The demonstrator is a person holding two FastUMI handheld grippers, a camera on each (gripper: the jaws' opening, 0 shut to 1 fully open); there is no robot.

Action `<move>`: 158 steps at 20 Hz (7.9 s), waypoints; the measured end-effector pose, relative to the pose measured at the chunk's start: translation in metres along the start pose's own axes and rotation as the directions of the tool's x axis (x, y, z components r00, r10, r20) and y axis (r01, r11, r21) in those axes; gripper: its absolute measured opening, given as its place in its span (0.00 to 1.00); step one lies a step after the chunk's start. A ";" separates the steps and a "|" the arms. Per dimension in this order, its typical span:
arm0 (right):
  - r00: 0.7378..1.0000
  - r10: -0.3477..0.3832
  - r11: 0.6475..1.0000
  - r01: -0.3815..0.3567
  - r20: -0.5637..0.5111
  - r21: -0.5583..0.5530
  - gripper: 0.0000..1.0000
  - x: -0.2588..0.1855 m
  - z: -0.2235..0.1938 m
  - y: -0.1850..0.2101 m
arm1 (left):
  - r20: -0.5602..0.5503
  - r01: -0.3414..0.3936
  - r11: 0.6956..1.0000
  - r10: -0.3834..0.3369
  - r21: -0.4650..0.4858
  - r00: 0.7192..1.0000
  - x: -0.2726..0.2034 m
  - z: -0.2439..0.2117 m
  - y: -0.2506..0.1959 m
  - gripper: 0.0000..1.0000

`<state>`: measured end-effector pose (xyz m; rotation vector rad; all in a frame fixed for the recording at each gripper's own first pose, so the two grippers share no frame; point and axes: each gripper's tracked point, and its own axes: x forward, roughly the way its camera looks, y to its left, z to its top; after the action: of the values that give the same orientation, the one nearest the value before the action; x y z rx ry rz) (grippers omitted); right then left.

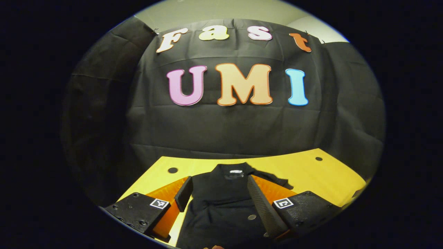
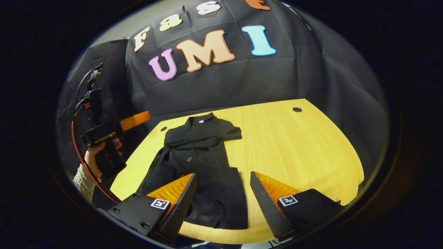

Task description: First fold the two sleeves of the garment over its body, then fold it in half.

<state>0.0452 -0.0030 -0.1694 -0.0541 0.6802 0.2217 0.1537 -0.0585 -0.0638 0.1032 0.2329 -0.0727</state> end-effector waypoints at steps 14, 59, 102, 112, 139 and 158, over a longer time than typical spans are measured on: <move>0.980 -0.056 0.996 0.042 -0.189 -0.076 0.98 0.018 -0.104 -0.006 | -0.359 -0.052 0.998 0.036 -0.035 0.933 -0.128 -0.167 0.041 0.94; 0.948 -0.043 0.982 -0.018 -0.315 -0.187 0.03 0.060 -0.165 -0.003 | -0.586 0.014 0.997 -0.056 -0.077 0.808 -0.165 -0.281 0.012 0.00; 0.994 -0.089 0.985 0.097 0.062 -0.143 0.02 0.283 0.231 0.010 | -0.171 0.002 0.997 -0.016 -0.082 0.985 0.207 -0.048 0.050 0.00; 0.992 -0.129 0.985 0.130 0.012 -0.111 0.03 0.347 0.210 -0.003 | -0.252 -0.007 1.000 -0.001 -0.030 0.968 0.250 -0.100 0.052 0.00; 0.962 -0.101 0.988 0.128 0.253 -0.090 1.00 0.179 0.235 0.013 | -0.080 -0.074 0.997 0.071 -0.025 0.994 0.128 -0.006 0.048 0.95; 0.927 -0.078 0.994 0.101 0.366 -0.045 0.99 -0.005 0.106 0.020 | -0.068 -0.030 0.999 0.027 -0.042 0.997 -0.047 -0.022 0.006 0.96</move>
<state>0.1023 0.0286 -0.0835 -0.1014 0.2988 0.1588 0.1037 -0.0471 -0.0736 0.0666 0.3004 -0.0355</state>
